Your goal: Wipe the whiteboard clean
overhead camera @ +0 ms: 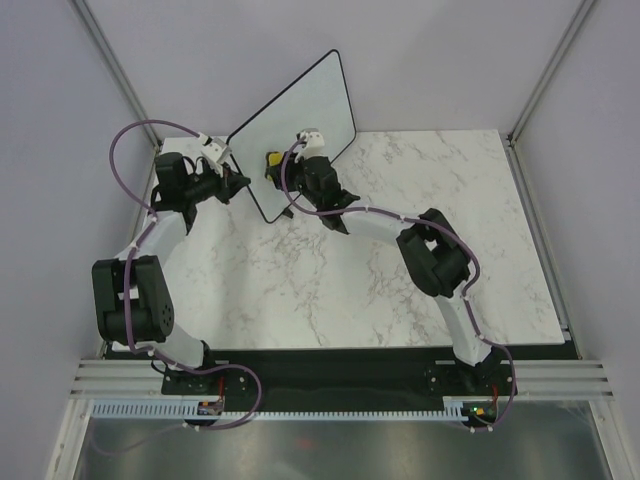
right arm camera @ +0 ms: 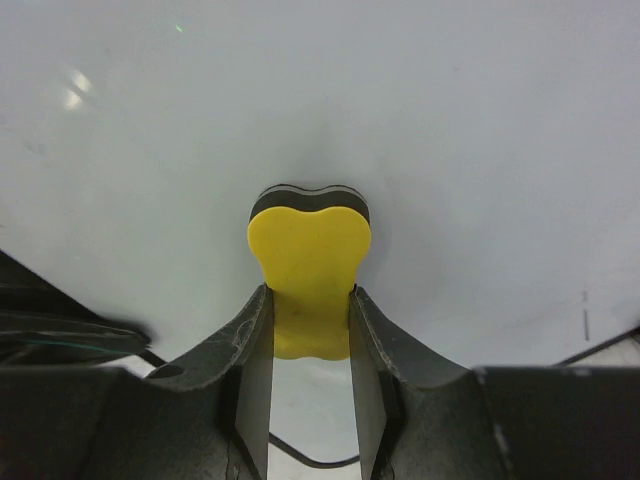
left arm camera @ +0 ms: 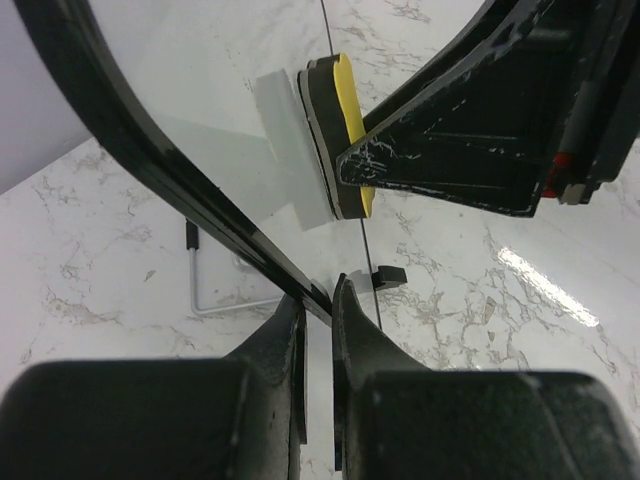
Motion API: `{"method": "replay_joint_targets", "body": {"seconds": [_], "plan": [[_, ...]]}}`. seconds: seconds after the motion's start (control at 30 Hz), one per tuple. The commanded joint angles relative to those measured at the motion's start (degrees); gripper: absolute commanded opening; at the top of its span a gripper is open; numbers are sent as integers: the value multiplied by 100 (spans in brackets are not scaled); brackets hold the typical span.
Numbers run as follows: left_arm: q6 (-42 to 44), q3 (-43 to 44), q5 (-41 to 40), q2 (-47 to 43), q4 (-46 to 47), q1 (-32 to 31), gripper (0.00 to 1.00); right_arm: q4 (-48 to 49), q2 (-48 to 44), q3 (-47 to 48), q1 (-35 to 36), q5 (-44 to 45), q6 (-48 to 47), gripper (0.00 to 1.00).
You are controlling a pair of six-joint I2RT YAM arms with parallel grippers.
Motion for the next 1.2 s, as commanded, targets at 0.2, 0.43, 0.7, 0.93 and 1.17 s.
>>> {"method": "replay_joint_targets", "body": {"seconds": [0.2, 0.43, 0.7, 0.93, 1.17], "plan": [[1030, 0, -1145, 429, -204, 61, 2, 311, 321, -232, -607, -68, 1857, 0], [1039, -27, -1145, 420, -196, 79, 2, -348, 813, 234, -712, 125, 1919, 0], [1065, -27, -1084, 438, -196, 105, 2, -824, 1016, 366, -809, 310, 1876, 0], [1065, -36, -1057, 403, -222, 114, 2, -1105, 936, 1121, -1055, 468, 1603, 0], [1074, 0, -1022, 394, -275, 105, 2, -1333, 1446, 2086, -1433, 503, 2174, 0]]}}
